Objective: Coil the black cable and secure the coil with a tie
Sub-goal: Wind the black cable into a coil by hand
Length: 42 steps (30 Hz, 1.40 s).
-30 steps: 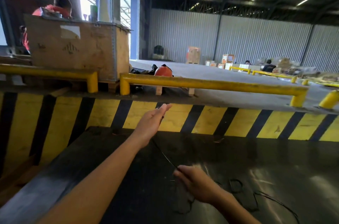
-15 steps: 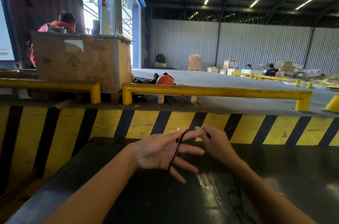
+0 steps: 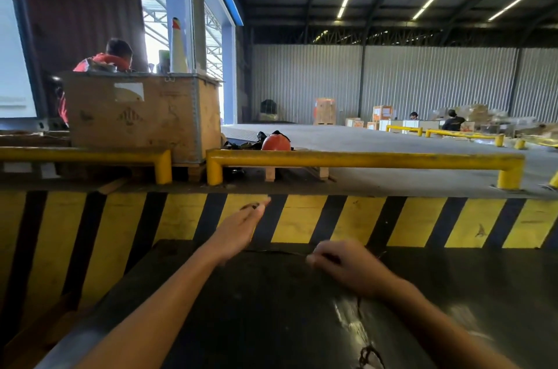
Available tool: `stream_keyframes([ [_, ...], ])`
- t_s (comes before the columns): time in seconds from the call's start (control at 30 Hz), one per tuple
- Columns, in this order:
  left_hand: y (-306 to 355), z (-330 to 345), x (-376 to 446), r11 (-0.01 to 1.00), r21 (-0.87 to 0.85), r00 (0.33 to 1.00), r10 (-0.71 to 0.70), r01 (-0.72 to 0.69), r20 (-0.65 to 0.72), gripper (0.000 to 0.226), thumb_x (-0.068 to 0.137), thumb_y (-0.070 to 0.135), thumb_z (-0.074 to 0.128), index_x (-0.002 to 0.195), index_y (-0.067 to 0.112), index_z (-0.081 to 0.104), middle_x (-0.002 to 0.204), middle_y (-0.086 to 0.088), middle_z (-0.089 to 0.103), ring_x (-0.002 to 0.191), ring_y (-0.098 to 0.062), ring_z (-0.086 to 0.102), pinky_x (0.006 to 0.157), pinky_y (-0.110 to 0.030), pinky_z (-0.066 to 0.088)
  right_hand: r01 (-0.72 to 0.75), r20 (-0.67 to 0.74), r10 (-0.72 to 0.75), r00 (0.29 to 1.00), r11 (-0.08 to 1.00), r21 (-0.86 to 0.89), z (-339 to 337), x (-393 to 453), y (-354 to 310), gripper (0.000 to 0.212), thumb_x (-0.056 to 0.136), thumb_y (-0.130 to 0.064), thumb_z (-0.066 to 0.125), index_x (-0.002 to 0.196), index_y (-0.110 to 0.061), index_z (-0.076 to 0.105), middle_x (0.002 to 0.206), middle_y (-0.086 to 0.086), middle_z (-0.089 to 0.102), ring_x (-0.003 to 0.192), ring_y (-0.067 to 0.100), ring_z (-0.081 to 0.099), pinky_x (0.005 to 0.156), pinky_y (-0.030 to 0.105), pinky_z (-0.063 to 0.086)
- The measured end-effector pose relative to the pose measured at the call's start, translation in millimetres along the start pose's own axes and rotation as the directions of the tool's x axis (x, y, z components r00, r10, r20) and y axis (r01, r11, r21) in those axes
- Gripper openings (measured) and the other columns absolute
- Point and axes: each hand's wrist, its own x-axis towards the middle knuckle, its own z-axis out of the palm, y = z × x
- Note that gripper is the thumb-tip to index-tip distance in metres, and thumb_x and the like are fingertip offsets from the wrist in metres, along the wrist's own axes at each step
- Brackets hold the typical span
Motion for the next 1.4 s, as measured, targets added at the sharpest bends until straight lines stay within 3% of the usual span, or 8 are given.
stream_keyframes([
  [0.13,2.5,6.9,-19.9,0.976,-0.117,0.88,-0.109,0.182,0.463,0.035,0.098,0.049,0.028,0.131,0.049,0.041,0.144,-0.002,0.043,0.119,-0.017,0.049,0.1,-0.045,0.037,-0.009,-0.321,-0.02,0.947,0.996,-0.09,-39.8,13.8,10.5,0.021,0.088,-0.042,0.057,0.084,-0.023,0.066,0.073,-0.008,0.063,0.067,0.003,0.058,0.062,0.022,0.043],
  [0.27,29.7,15.0,-26.7,0.627,-0.61,0.59,0.282,0.484,0.757,0.042,0.097,0.05,0.031,0.135,0.042,0.046,0.14,-0.008,0.052,0.122,-0.034,0.054,0.094,-0.053,0.049,-0.06,-0.566,0.065,0.822,0.998,0.028,-31.5,27.0,9.5,0.024,0.088,-0.044,0.055,0.087,-0.021,0.063,0.073,-0.006,0.063,0.068,0.006,0.058,0.06,0.023,0.046],
  [0.4,62.5,8.3,-18.0,0.293,-0.859,0.72,0.468,0.42,0.512,0.048,0.096,0.046,0.035,0.142,0.033,0.04,0.145,-0.014,0.047,0.124,-0.037,0.052,0.097,-0.064,0.038,-0.034,-0.396,0.081,0.915,0.992,0.124,4.7,24.4,3.3,0.016,0.096,-0.027,0.046,0.089,-0.024,0.06,0.079,-0.003,0.065,0.072,0.006,0.064,0.068,0.027,0.054],
  [0.5,73.5,6.3,-2.7,0.235,-0.947,0.88,0.371,0.218,0.295,0.044,0.093,0.048,0.04,0.136,0.039,0.048,0.146,-0.007,0.044,0.125,-0.033,0.05,0.097,-0.066,0.038,-0.023,-0.152,0.058,0.987,0.976,0.218,36.7,18.2,-9.5,0.026,0.098,-0.038,0.037,0.079,-0.037,0.054,0.07,-0.006,0.06,0.066,0.003,0.061,0.061,0.02,0.048],
  [0.77,17.2,-6.4,8.8,0.75,-0.66,0.996,0.016,0.043,0.083,0.031,0.099,0.048,0.027,0.119,0.061,0.046,0.161,0.002,0.009,0.146,-0.028,0.003,0.11,-0.062,0.004,0.01,0.103,-0.011,0.995,1.0,0.012,13.4,5.2,-8.1,0.011,0.095,-0.032,0.049,0.097,-0.027,0.059,0.086,-0.011,0.06,0.077,-0.002,0.059,0.072,0.02,0.049],
  [1.03,21.4,16.0,-9.2,0.888,-0.324,0.78,-0.06,0.327,0.622,0.033,0.093,0.051,0.039,0.123,0.049,0.053,0.149,-0.004,0.035,0.127,-0.027,0.041,0.094,-0.051,0.042,-0.048,-0.327,0.022,0.945,0.996,-0.07,-53.0,31.5,-9.7,0.018,0.081,-0.038,0.068,0.077,-0.021,0.066,0.071,-0.008,0.06,0.067,0.008,0.055,0.059,0.023,0.04],
  [1.23,37.4,9.3,-13.1,0.56,-0.657,0.632,0.278,0.505,0.723,0.044,0.095,0.046,0.038,0.136,0.035,0.049,0.137,-0.01,0.055,0.127,-0.037,0.048,0.095,-0.059,0.045,-0.096,-0.373,0.133,0.918,0.989,0.115,-37.7,32.5,0.6,0.025,0.09,-0.041,0.054,0.076,-0.022,0.062,0.069,-0.005,0.06,0.065,0.008,0.056,0.06,0.028,0.047],
  [1.4,62.2,4.2,-7.0,0.229,-0.895,0.808,0.387,0.382,0.444,0.047,0.092,0.041,0.045,0.137,0.028,0.049,0.144,-0.018,0.045,0.127,-0.036,0.047,0.096,-0.064,0.04,-0.139,-0.018,0.153,0.988,0.938,0.318,19.9,17.1,-10.5,0.034,0.1,-0.033,0.035,0.085,-0.022,0.063,0.082,0.0,0.065,0.074,0.004,0.062,0.073,0.038,0.054],
])
